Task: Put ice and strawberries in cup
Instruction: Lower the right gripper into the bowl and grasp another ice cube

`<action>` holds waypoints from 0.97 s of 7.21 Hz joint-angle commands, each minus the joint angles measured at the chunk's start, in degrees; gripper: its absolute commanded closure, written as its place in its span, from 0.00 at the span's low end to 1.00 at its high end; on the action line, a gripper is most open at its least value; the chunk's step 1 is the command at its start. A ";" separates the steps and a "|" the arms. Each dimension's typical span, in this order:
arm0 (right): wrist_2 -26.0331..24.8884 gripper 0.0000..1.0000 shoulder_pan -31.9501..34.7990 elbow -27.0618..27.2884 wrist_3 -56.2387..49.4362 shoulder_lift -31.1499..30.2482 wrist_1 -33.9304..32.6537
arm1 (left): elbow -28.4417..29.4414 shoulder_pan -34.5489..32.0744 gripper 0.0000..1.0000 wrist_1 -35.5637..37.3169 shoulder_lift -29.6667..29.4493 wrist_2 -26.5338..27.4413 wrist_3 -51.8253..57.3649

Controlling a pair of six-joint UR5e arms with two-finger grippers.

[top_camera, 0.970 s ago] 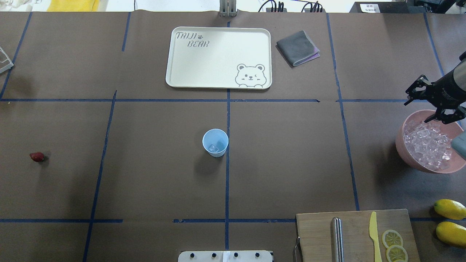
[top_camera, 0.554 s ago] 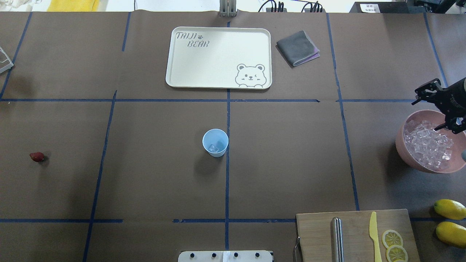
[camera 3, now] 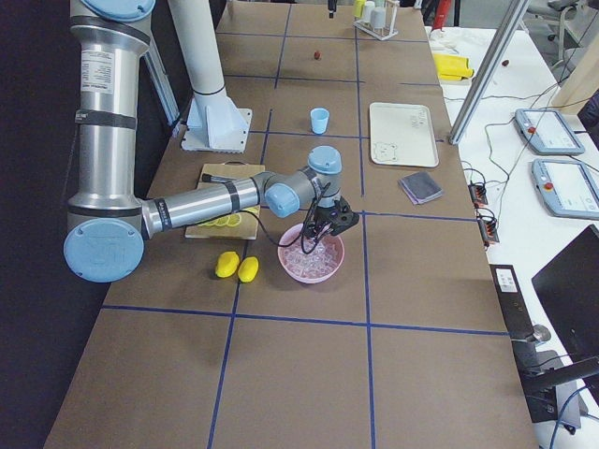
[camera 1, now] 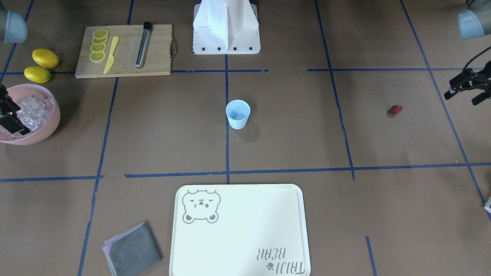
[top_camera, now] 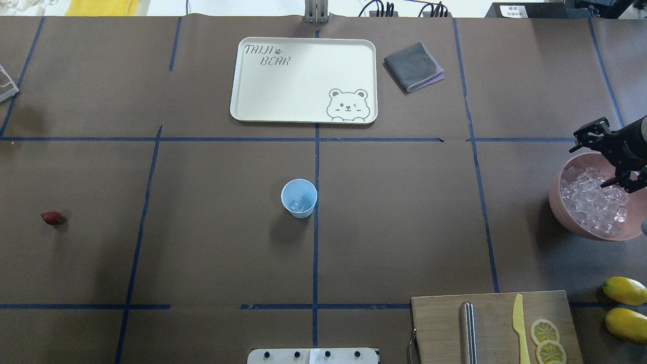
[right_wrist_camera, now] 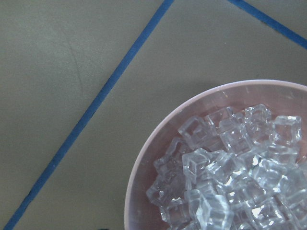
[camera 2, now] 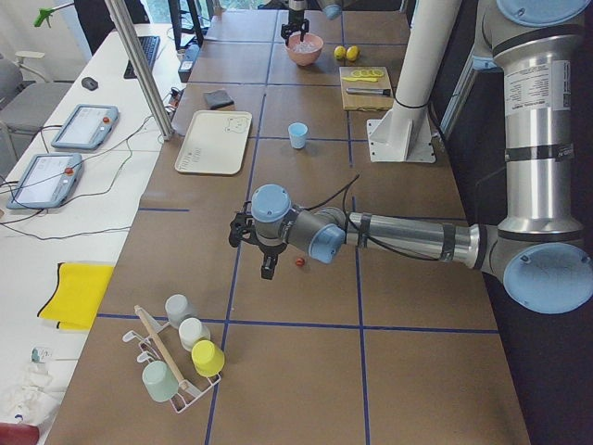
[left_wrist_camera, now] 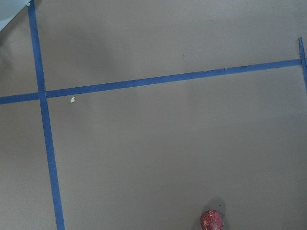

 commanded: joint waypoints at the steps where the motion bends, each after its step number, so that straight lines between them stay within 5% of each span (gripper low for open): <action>1: -0.77 0.15 -0.66 -0.67 0.22 -0.61 0.36 | -0.09 0.00 0.00 0.00 0.00 -0.02 -0.09; 7: -0.59 0.25 -0.92 -0.06 0.40 -2.90 0.98 | -2.46 -0.09 0.00 0.09 1.67 -0.02 -0.09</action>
